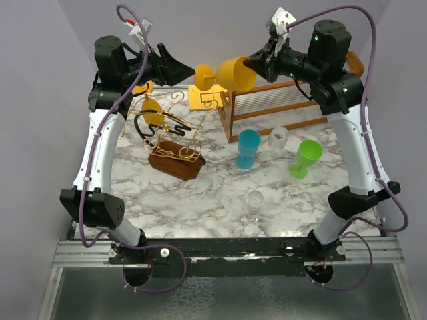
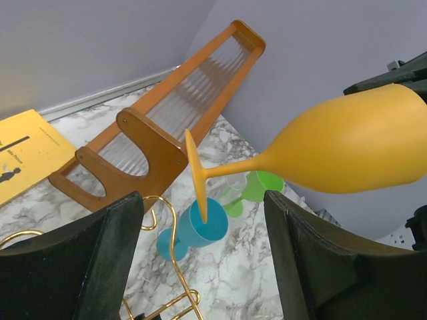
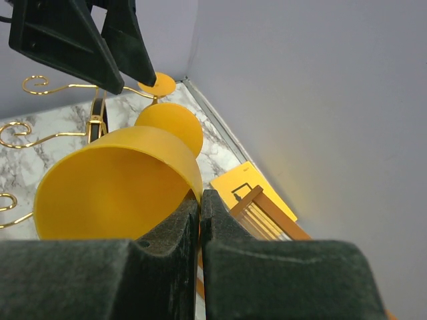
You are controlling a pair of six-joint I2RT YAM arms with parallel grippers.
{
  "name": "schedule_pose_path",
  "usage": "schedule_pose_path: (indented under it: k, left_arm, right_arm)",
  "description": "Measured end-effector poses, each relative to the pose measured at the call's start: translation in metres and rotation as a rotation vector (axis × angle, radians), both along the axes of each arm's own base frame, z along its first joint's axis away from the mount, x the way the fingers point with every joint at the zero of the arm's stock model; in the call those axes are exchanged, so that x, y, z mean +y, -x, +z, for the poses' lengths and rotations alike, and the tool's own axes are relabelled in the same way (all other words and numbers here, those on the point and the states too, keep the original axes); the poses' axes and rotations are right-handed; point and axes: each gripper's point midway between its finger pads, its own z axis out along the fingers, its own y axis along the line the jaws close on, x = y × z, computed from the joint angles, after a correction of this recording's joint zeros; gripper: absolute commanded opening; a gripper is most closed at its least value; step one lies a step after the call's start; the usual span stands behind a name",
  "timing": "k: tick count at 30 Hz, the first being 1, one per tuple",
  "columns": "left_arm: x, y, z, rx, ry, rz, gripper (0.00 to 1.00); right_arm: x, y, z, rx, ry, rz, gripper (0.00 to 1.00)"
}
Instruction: Place the wine glass upside down on the wine glass rack
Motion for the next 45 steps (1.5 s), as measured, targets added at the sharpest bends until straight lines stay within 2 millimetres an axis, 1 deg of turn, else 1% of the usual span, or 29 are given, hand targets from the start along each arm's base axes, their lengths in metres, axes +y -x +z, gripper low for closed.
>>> schedule_pose_path:
  k: [5, 7, 11, 15, 19, 24, 28, 30, 32, 35, 36, 37, 39, 40, 42, 43, 45]
  left_arm:
    - [-0.010, 0.005, -0.005, 0.017, 0.005, -0.039, 0.62]
    - [-0.012, 0.006, -0.011, 0.031, 0.003, -0.052, 0.59]
    - [-0.016, 0.003, -0.023, 0.061, -0.001, -0.065, 0.54]
    - [-0.018, -0.003, -0.033, 0.084, -0.005, -0.073, 0.47]
    - [-0.025, -0.004, -0.040, 0.098, -0.008, -0.098, 0.40]
    - [-0.032, -0.002, -0.044, 0.106, -0.010, -0.123, 0.27]
    - [-0.034, 0.000, -0.043, 0.101, -0.006, -0.134, 0.09]
    - [-0.034, -0.001, -0.043, 0.098, -0.007, -0.136, 0.03]
    - [-0.033, -0.001, -0.043, 0.098, -0.007, -0.134, 0.00]
    - [-0.033, -0.001, -0.044, 0.100, -0.007, -0.133, 0.00]
    - [-0.033, -0.002, -0.044, 0.099, -0.008, -0.132, 0.00]
    - [-0.033, -0.002, -0.044, 0.096, -0.010, -0.131, 0.00]
    - [-0.033, -0.002, -0.045, 0.094, -0.016, -0.129, 0.00]
    - [-0.033, -0.003, -0.046, 0.092, -0.022, -0.127, 0.00]
    - [-0.031, -0.003, -0.050, 0.088, -0.041, -0.118, 0.00]
    - [-0.030, -0.004, -0.052, 0.087, -0.050, -0.114, 0.00]
    - [-0.028, -0.005, -0.053, 0.074, -0.075, -0.097, 0.00]
  right_arm:
    - [0.004, -0.005, -0.005, 0.037, -0.019, -0.002, 0.01]
    - [0.005, -0.006, -0.004, 0.045, -0.028, -0.003, 0.01]
    - [0.005, -0.006, -0.001, 0.050, -0.047, -0.004, 0.01]
    - [0.006, -0.006, 0.000, 0.059, -0.058, -0.005, 0.01]
    - [0.006, -0.005, 0.001, 0.064, -0.064, -0.006, 0.01]
    - [0.007, -0.007, 0.000, 0.068, -0.065, -0.007, 0.01]
    - [0.008, -0.010, -0.003, 0.074, -0.062, -0.010, 0.01]
    - [0.008, -0.011, -0.003, 0.073, -0.063, -0.011, 0.01]
    - [0.008, -0.011, -0.002, 0.070, -0.064, -0.012, 0.01]
    - [0.008, -0.011, -0.002, 0.069, -0.064, -0.013, 0.02]
    - [0.008, -0.011, -0.002, 0.068, -0.064, -0.014, 0.06]
    - [0.008, -0.011, -0.002, 0.068, -0.064, -0.014, 0.11]
    - [0.008, -0.011, -0.002, 0.069, -0.064, -0.014, 0.26]
    - [0.008, -0.011, -0.002, 0.067, -0.063, -0.014, 0.36]
    - [0.007, -0.012, -0.003, 0.063, -0.059, -0.018, 0.60]
    - [0.007, -0.013, -0.003, 0.061, -0.057, -0.019, 0.66]
    - [0.007, -0.015, -0.006, 0.062, -0.052, -0.028, 0.72]
